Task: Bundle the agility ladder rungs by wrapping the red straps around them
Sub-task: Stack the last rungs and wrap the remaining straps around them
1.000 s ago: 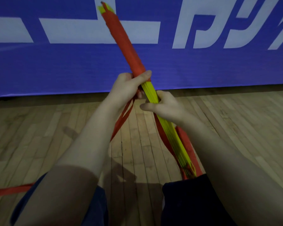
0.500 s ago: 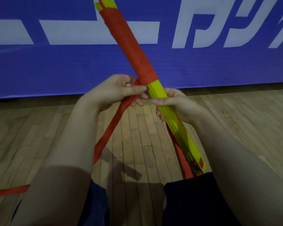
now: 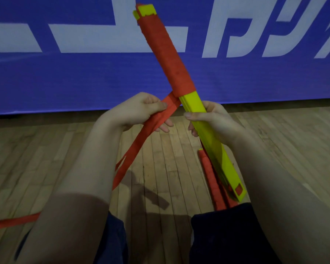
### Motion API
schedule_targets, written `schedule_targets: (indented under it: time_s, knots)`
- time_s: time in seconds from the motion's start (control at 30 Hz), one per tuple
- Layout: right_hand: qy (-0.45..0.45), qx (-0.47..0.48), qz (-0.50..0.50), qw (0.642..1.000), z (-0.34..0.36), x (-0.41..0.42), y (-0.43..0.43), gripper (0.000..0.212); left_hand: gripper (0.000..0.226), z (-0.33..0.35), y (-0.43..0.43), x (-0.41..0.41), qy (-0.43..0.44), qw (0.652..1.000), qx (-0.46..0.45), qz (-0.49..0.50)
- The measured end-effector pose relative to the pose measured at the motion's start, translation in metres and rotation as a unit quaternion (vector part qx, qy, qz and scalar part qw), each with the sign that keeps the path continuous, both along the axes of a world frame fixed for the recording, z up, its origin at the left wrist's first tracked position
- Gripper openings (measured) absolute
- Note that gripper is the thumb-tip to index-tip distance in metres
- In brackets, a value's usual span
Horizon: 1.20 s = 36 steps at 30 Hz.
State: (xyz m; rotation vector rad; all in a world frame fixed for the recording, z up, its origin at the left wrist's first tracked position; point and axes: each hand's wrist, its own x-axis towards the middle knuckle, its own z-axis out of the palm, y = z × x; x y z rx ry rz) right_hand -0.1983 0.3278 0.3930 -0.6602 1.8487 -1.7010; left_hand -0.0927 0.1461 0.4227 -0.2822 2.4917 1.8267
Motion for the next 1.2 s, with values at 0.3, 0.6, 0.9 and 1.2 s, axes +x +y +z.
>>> schedule_targets:
  time_s: [0.3, 0.6, 0.9, 1.2]
  knots:
    - [0.015, 0.020, -0.053, 0.998, 0.000, -0.003, 0.001, 0.024, 0.018, -0.001, -0.001, 0.001, 0.015, 1.000, 0.013, 0.015]
    - [0.313, 0.234, -0.159, 0.906, -0.014, 0.009, -0.020, 0.032, 0.019, -0.005, 0.027, -0.015, 0.066, 0.997, -0.019, 0.042]
    - [0.533, 0.407, -0.171, 0.722, -0.014, 0.038, -0.045, 0.025, 0.036, -0.010, 0.042, -0.020, 0.112, 0.964, 0.043, 0.236]
    - [0.155, 0.126, -0.009, 0.980, -0.001, 0.026, -0.029, 0.025, 0.040, -0.017, 0.028, -0.025, 0.171, 0.925, 0.056, 0.335]
